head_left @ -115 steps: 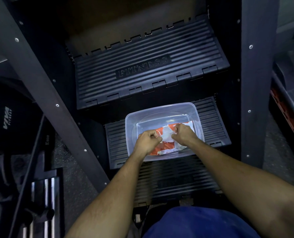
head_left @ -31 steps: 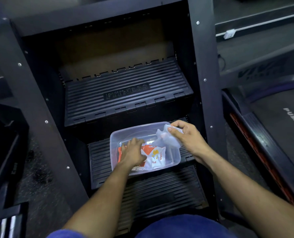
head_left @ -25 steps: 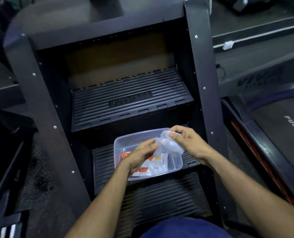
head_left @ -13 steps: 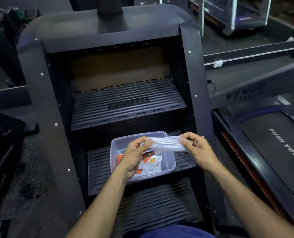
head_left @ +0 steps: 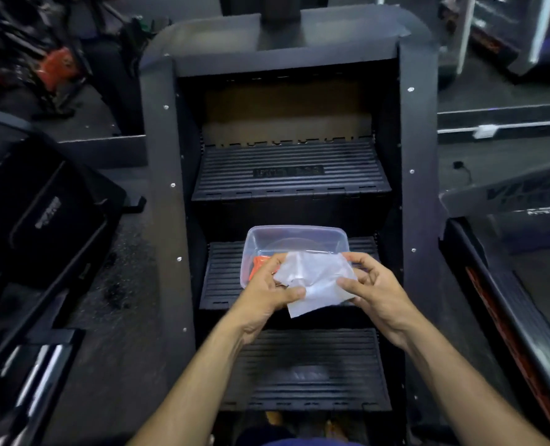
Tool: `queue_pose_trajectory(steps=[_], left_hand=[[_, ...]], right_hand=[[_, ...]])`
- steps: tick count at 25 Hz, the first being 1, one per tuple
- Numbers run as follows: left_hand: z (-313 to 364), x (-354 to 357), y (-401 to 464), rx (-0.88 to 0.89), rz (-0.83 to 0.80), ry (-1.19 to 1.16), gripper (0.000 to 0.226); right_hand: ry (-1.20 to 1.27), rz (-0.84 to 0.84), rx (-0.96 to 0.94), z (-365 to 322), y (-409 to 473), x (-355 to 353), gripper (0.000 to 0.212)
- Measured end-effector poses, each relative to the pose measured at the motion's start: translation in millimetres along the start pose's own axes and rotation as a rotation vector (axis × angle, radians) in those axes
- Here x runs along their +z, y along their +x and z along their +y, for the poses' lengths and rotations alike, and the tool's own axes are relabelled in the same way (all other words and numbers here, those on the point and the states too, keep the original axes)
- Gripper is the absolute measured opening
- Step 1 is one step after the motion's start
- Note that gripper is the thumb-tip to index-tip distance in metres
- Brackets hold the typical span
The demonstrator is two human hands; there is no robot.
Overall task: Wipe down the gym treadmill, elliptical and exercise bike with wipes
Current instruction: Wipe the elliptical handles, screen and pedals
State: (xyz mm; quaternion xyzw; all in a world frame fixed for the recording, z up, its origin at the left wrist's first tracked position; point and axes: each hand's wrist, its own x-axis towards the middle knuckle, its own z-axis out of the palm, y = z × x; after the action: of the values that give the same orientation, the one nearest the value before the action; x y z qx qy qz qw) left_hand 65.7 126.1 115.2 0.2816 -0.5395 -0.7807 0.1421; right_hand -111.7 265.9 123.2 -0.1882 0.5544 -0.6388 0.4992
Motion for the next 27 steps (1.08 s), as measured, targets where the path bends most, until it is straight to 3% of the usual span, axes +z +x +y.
queue_pose_trajectory(steps=[8, 14, 18, 22, 24, 27], left_hand=[[-65.9, 9.3, -127.3, -0.085, 0.489, 0.113, 0.062], [-45.8, 10.1, -228.1, 0.154, 0.68, 0.312, 0.058], [-37.2, -13.3, -301.0, 0.217, 0.731, 0.355, 0.044], [-68.1, -52.2, -411.1, 0.155, 0.732, 0.172, 0.043], [-95.6, -69.7, -470.6, 0.105, 0.807, 0.089, 0.042], [-135.2, -100.4, -540.8, 0.081, 0.952, 0.188, 0.029]], right_hand=[[-0.001, -0.087, 0.213, 79.5, -52.0, 29.0, 0.05], [0.011, -0.232, 0.175, 90.8, -90.1, 91.9, 0.047], [-0.009, -0.395, 0.179, 94.6, -120.4, 157.3, 0.047], [-0.243, -0.593, 0.22, 140.4, -182.7, 220.6, 0.042], [-0.405, -0.628, 0.186, 171.6, -220.9, 245.5, 0.034], [-0.622, -0.636, 0.087, 209.8, -261.4, 283.7, 0.024]])
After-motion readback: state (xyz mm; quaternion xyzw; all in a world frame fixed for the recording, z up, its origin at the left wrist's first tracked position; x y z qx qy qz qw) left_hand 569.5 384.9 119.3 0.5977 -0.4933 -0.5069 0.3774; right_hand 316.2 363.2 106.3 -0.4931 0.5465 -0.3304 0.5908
